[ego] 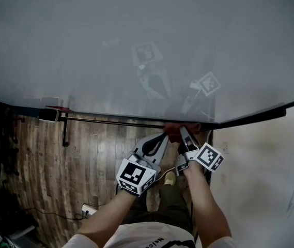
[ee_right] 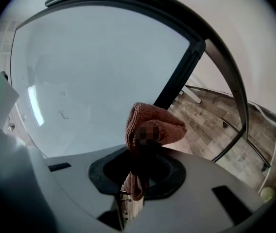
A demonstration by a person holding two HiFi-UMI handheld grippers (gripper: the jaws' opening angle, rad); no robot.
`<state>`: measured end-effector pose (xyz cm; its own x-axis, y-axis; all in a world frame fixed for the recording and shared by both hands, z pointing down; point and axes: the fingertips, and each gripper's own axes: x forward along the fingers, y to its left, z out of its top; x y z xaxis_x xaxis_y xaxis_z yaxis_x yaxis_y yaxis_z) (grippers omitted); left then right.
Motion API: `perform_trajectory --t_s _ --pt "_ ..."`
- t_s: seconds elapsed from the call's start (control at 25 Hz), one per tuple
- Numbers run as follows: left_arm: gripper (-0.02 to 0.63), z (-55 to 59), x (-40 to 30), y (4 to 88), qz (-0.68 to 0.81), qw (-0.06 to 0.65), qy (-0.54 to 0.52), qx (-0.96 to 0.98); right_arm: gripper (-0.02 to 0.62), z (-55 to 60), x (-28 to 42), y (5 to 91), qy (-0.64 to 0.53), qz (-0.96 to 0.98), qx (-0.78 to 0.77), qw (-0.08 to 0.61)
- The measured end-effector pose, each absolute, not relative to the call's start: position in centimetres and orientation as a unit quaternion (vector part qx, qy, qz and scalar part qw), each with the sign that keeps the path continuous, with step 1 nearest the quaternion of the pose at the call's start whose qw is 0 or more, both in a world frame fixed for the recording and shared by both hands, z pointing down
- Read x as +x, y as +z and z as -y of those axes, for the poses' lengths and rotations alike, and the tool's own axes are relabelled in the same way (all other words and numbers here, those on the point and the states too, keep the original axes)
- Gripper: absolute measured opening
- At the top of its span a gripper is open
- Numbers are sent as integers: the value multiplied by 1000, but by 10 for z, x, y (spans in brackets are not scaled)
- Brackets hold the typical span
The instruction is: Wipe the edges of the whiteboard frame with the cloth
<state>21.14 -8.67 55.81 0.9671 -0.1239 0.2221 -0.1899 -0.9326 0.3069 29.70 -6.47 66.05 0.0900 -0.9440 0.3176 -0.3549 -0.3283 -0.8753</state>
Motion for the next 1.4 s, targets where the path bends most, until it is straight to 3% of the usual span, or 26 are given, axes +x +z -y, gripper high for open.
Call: perform_trajectory --t_s 1.4 --pt "9 223 51 570 257 197 79 943 55 228 111 660 -537 -594 -557 222"
